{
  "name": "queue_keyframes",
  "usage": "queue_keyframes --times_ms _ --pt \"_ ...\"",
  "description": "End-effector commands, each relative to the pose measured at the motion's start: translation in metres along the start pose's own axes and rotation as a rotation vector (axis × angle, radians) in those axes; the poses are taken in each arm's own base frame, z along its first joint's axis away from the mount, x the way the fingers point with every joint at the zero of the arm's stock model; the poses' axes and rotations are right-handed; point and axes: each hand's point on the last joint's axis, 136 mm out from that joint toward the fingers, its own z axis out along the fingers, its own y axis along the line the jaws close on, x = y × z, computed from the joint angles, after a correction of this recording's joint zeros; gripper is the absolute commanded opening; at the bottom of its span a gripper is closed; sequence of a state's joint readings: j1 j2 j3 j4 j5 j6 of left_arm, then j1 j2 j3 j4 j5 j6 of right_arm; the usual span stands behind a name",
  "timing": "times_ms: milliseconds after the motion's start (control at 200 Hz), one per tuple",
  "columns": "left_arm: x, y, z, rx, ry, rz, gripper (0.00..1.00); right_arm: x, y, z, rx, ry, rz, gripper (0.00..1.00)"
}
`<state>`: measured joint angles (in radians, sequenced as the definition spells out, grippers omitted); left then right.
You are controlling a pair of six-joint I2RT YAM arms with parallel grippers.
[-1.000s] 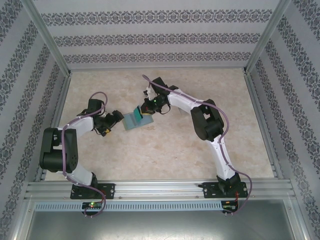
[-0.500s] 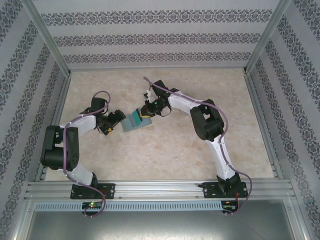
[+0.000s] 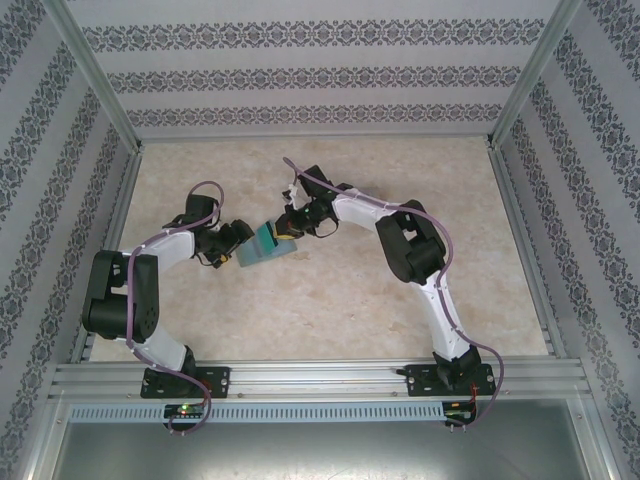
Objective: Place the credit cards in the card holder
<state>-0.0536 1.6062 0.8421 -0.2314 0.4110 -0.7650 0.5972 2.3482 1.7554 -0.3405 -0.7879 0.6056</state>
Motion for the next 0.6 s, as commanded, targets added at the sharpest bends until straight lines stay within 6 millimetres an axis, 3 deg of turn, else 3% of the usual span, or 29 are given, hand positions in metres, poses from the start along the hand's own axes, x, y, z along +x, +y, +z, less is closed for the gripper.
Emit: queue_keyframes --times_ms 0,595 --pt "0.0 -0.006 0.002 0.019 -0.01 0.002 0.83 0.006 0.005 0.005 -0.03 0.012 0.011 0.0" --pt "0.0 -0.007 0.018 0.076 -0.01 -0.074 0.82 0.018 0.021 0.027 -0.086 0.034 0.014 0.0"
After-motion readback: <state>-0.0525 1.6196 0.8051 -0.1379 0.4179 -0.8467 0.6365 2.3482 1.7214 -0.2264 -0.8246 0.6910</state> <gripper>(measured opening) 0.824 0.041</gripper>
